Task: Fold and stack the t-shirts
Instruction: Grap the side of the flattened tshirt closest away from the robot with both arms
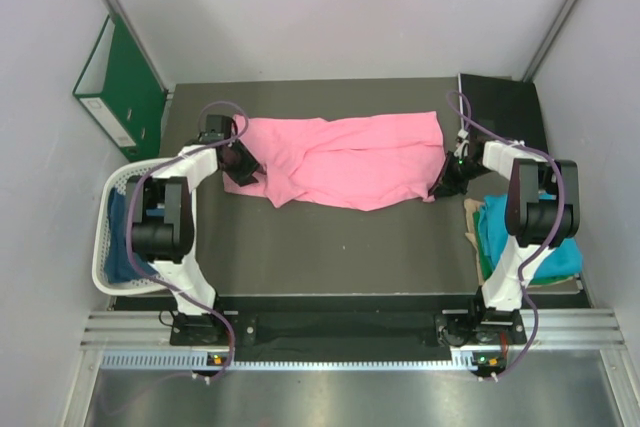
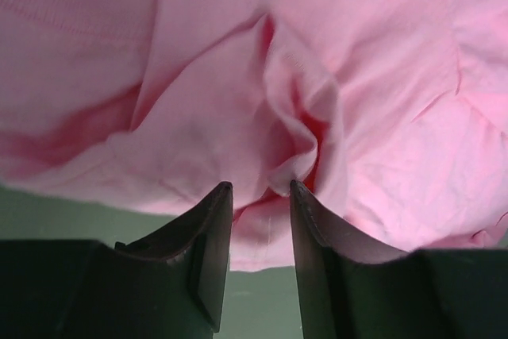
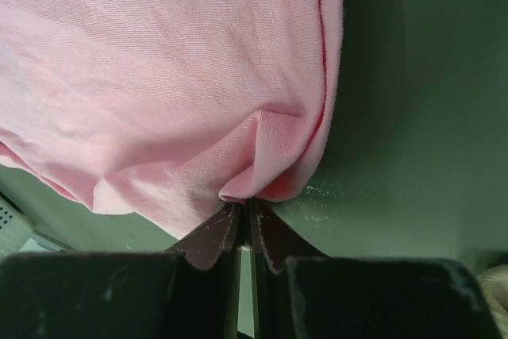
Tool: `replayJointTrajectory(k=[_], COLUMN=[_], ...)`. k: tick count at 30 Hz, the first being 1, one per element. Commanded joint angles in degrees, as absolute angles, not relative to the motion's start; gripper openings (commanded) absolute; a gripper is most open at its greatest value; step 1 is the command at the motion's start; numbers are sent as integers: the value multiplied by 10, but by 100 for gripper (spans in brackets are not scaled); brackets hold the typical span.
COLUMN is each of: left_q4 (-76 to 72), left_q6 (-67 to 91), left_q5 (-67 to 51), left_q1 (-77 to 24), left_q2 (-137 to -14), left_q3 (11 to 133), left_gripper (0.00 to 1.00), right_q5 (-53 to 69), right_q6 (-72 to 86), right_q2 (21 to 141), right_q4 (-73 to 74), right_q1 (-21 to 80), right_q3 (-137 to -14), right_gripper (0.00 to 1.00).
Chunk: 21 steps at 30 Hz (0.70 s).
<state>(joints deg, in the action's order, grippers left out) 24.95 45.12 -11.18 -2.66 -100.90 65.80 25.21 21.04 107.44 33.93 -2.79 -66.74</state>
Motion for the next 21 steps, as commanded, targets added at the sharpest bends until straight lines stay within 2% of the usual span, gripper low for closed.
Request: replayJointTrajectory(k=[1,12,14,17,21], left_q4=[206,210,214,222,223], left_q6=[454,454,449,446,446], left_q5=[-122,-137,-133,-114,-100], left_q1=[-22,-22,-22,-21,-12], left_q2=[-1037,-1084,-1079,-1062,-1033], left_q3=[717,761,760,752,743], left_gripper=[39,32,37,40,40], right_q5=[258,255,255,257,259], right_q6=[208,213,212,213,214], right_q2=[1073,1092,1097,1102,1104], right_q4=[333,337,337,339,339], right_q1=[-28,-29,-29,-29,-30], right_q3=[-675,-698,-704,-708,-710], right_gripper=[5,5,6,6,6])
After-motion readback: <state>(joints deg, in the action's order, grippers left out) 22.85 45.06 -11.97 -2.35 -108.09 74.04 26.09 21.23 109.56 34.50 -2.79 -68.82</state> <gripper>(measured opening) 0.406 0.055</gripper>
